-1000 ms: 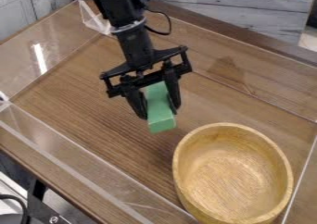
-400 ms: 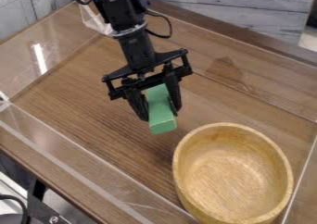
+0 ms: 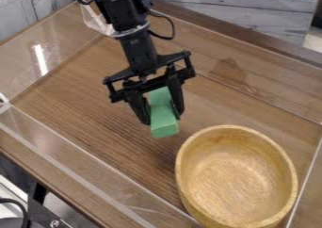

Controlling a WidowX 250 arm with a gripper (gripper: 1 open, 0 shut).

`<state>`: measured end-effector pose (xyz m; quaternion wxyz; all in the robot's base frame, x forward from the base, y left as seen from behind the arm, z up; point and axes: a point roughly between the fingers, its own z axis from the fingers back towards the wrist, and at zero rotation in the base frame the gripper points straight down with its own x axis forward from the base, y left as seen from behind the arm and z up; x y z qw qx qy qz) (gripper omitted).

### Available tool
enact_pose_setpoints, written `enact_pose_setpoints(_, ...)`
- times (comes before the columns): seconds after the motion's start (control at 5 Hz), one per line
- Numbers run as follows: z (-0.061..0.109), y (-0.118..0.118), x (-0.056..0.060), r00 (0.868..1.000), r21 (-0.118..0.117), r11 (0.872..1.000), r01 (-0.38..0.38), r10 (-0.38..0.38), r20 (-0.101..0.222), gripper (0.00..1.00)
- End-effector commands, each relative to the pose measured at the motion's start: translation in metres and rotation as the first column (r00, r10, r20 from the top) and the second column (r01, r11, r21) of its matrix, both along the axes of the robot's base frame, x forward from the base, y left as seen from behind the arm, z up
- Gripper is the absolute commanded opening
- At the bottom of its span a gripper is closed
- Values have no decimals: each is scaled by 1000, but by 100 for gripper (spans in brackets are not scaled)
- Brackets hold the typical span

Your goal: Remove the green block from inside the brown bowl and put it on the table

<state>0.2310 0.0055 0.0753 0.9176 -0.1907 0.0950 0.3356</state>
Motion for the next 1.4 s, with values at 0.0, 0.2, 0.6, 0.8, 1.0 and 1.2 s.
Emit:
enact_pose_setpoints(0.0, 13, 7, 7, 999, 8, 1000, 10, -10, 47, 0)
enact_pose_setpoints(0.2, 16, 8, 7, 999, 4, 1000, 18, -18, 46, 0)
enact_pose_setpoints(0.6, 23, 10, 7, 998, -6, 999, 40, -39, 44, 0)
enact_pose_setpoints(0.8, 26, 10, 7, 998, -11, 998, 55, -55, 42, 0)
enact_pose_setpoints(1.0, 27, 11, 7, 997, -16, 997, 71, -70, 40, 0)
enact_pose_setpoints(1.2, 29, 11, 6, 995, -20, 996, 89, -88, 40, 0)
